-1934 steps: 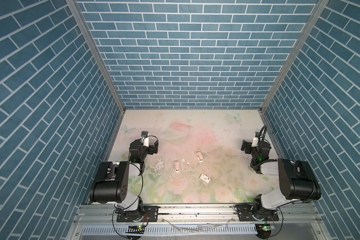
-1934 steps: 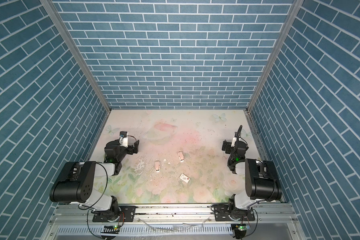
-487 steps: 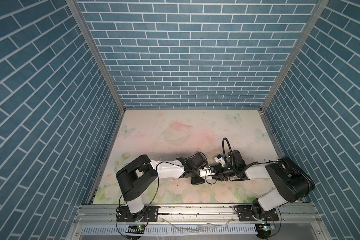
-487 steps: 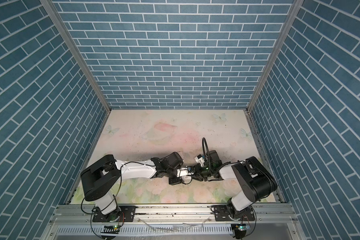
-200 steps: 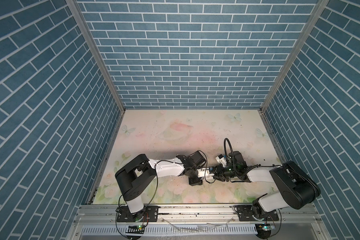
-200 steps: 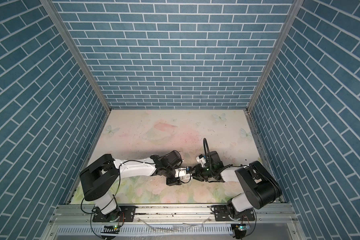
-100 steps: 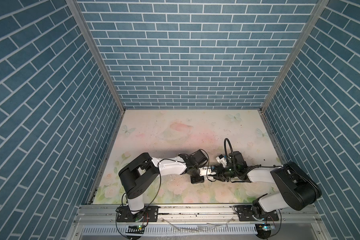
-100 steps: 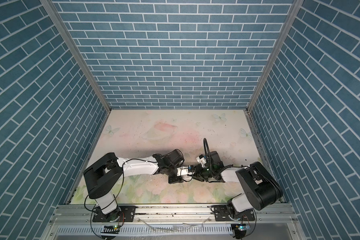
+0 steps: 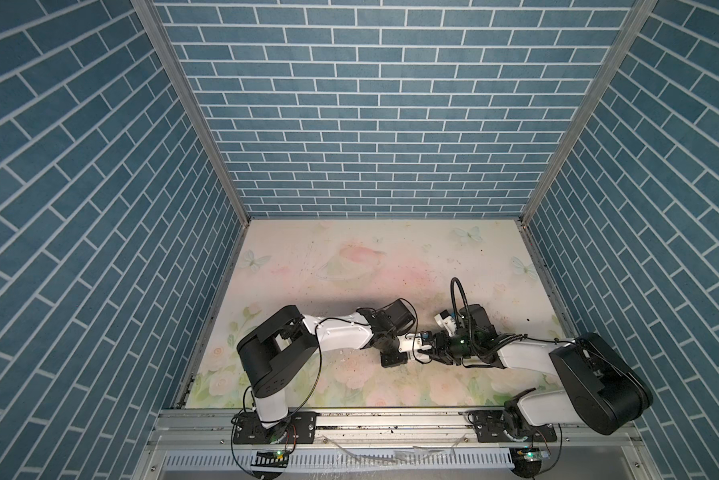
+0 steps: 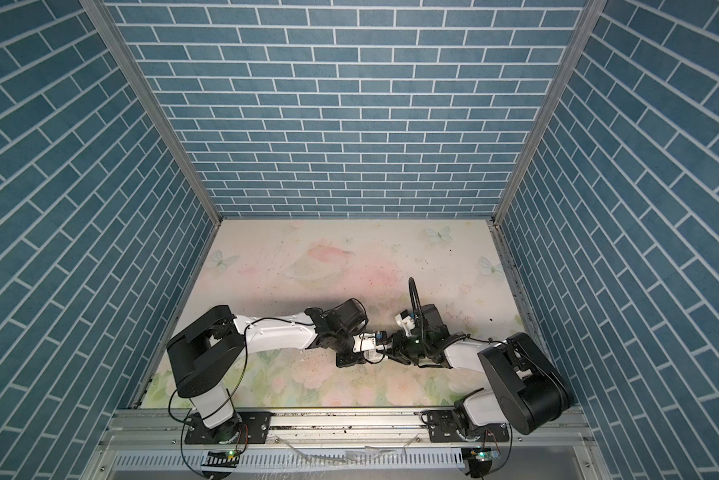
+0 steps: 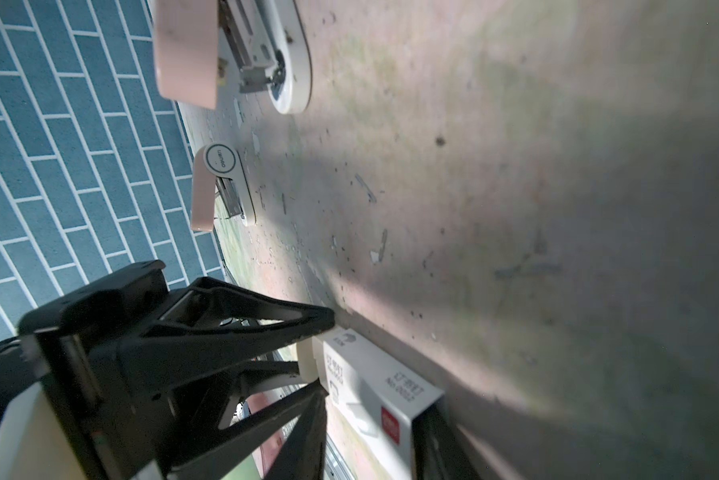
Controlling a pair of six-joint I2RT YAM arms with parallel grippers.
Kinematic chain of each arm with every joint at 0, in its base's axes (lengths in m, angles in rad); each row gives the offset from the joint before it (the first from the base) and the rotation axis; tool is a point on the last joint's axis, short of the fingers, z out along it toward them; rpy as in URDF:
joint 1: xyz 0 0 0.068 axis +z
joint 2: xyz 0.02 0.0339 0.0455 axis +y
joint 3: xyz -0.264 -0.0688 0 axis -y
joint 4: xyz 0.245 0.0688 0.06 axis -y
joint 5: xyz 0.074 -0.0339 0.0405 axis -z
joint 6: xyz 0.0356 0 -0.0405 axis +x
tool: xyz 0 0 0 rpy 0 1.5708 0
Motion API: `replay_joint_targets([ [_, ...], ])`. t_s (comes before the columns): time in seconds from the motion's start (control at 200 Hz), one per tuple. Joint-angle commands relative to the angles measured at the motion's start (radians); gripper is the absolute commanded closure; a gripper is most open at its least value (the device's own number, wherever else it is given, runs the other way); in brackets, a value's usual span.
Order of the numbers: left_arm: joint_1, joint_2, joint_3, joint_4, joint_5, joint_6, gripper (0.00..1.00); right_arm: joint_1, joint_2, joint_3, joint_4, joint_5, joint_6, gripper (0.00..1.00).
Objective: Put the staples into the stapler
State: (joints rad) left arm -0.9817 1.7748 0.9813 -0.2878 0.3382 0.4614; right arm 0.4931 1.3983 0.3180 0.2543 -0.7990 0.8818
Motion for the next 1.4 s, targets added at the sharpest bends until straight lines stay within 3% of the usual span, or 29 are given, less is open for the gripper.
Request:
replay_joint_targets([
  [0.0, 0.002, 0.007, 0.005, -0.033, 0.023, 0.000, 0.54, 0.004, 0.001, -0.011, -0.005, 0.017, -0.029, 0.64],
  [0.195, -0.002, 0.030, 0.023, -0.031, 0.024, -0.001, 0.48, 0.004, 0.007, -0.014, 0.014, 0.012, -0.027, 0.65],
  [0.705, -0.008, 0.047, 0.031, -0.039, 0.023, 0.003, 0.69, 0.003, -0.023, -0.037, 0.006, 0.047, -0.030, 0.68],
  [1.115, -0.008, 0.040, 0.018, -0.048, 0.008, 0.020, 0.70, 0.002, -0.127, -0.064, -0.033, 0.087, -0.037, 0.74],
  [1.395, -0.008, 0.031, 0.013, -0.047, 0.002, 0.024, 0.70, 0.001, -0.097, -0.074, 0.000, 0.074, -0.031, 0.78],
])
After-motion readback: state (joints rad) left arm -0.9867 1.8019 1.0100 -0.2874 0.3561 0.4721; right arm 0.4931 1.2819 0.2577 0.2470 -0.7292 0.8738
